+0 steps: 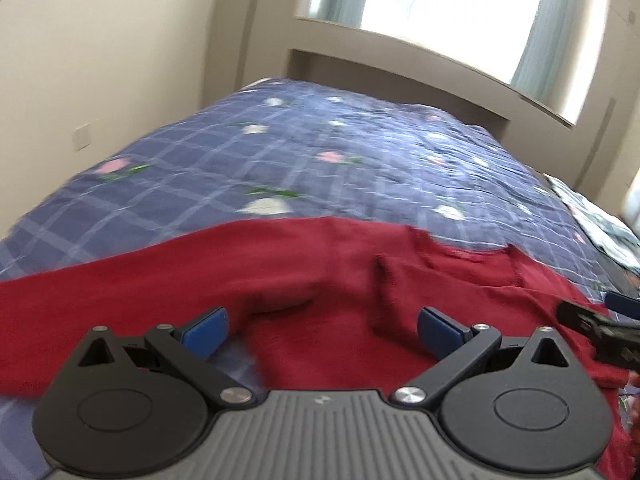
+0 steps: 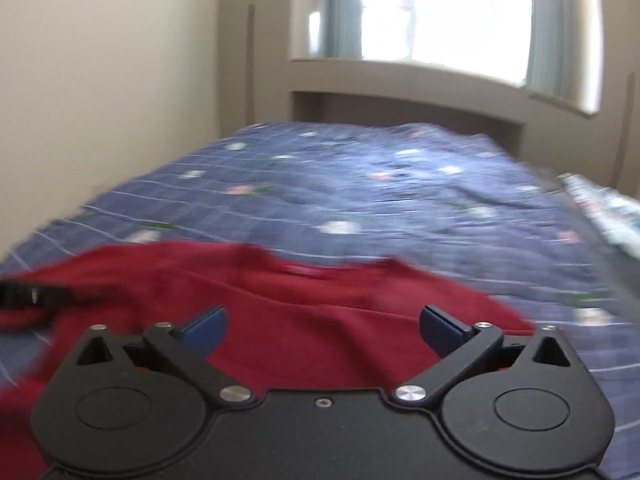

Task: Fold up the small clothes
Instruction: 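Carry the cuff across the sweater body and open the right gripper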

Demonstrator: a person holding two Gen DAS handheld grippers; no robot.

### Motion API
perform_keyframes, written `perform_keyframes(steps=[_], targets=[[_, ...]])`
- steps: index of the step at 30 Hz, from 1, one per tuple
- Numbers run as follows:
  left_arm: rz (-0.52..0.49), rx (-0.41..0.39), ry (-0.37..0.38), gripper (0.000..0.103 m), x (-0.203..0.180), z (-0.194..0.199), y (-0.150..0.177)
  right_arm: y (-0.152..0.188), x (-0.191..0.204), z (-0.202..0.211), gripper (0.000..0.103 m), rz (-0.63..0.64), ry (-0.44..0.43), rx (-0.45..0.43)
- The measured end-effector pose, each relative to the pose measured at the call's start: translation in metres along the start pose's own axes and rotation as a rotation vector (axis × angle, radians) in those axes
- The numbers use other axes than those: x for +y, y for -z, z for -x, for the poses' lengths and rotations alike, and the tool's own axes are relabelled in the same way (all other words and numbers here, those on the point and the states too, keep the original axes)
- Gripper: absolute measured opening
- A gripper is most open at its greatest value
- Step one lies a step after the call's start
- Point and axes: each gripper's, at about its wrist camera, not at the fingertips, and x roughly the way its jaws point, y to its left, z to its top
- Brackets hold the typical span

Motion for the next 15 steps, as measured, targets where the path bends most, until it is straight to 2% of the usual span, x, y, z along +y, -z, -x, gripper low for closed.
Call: perform_keyframes(steps=[2,3,8,12,14,15], targets=[[-0.036,-0.02,-0.011,0.103,-0.02,-0.023,0.002,0.013,-0.024,0.0,0.102,0.003,0.093,0.006],[-0.059,-0.031,-0.043,0.103,-0.029,-0.037,0.004,0.018,-0.036,-0.002,0.102,-0.002,0.136,0.011],[-0.228,-0.079,-0.274,0.103,-0.066,-0.084,0.021,0.04,-0.089,-0.031,0.102,-0.03,0.327,0.043],[-0.216,-0.097,-0.274,0.103,-0.065,-0.085,0.028,0.055,-0.123,-0.051,0.102,-0.087,0.404,0.09],[-0.196,-0.097,-0.259,0.103,-0.061,-0.084,0.029,0.061,-0.141,-0.052,0.102,-0.163,0.461,0.107],[-0.191,-0.095,-0.253,0.103,-0.061,-0.084,0.03,0.061,-0.146,-0.051,0.102,-0.203,0.463,0.106]])
